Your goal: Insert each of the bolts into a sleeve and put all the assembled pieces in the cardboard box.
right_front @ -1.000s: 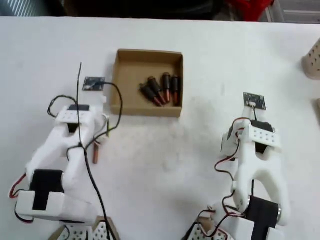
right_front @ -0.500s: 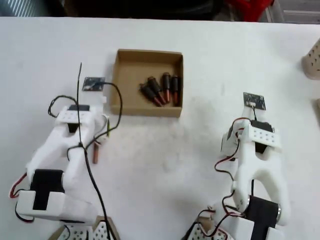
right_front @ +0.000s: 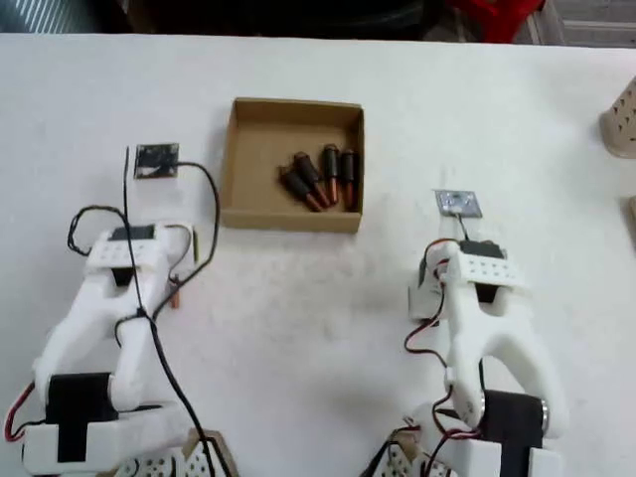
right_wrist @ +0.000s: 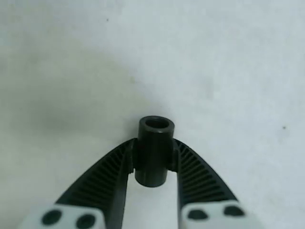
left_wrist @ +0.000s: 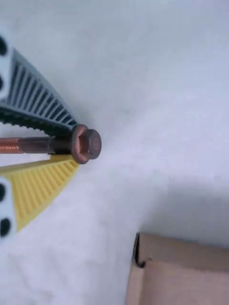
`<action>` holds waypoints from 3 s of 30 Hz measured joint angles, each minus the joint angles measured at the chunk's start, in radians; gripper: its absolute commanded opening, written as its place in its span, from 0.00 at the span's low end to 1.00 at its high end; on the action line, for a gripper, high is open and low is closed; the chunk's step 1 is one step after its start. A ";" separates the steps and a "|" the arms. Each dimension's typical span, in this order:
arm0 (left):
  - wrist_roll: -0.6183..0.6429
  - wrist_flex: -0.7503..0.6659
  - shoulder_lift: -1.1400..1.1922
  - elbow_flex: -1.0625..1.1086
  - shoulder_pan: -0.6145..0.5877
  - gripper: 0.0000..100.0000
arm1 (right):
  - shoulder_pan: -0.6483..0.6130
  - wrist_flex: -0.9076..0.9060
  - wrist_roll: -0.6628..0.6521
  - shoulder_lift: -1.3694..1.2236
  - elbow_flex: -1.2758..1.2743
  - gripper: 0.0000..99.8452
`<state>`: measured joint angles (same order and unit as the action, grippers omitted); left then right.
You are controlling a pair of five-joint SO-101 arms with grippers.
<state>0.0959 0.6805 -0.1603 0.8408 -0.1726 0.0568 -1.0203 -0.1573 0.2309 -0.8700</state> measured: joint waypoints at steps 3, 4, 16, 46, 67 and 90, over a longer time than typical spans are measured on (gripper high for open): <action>0.000 -0.023 -0.005 0.011 0.000 0.02 | -0.071 0.000 0.000 0.000 0.000 0.02; 0.000 -0.026 -0.005 0.012 -0.002 0.02 | -0.098 0.000 0.000 0.000 0.000 0.02; 0.002 -0.046 -0.005 0.014 -0.052 0.02 | -0.374 0.000 0.000 0.187 -0.037 0.02; 0.000 -0.055 -0.005 0.014 -0.058 0.02 | -0.628 0.598 0.344 0.173 -0.189 0.02; 0.000 -0.055 -0.005 0.014 -0.066 0.02 | -0.713 1.637 0.413 0.167 -0.546 0.02; 0.000 -0.107 -0.005 0.040 -0.066 0.02 | -0.753 2.619 0.222 -0.545 -0.543 0.02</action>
<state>0.0959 0.5731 -0.1649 0.8807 -0.2386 -0.6966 1.5988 0.0652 -0.3138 -1.4131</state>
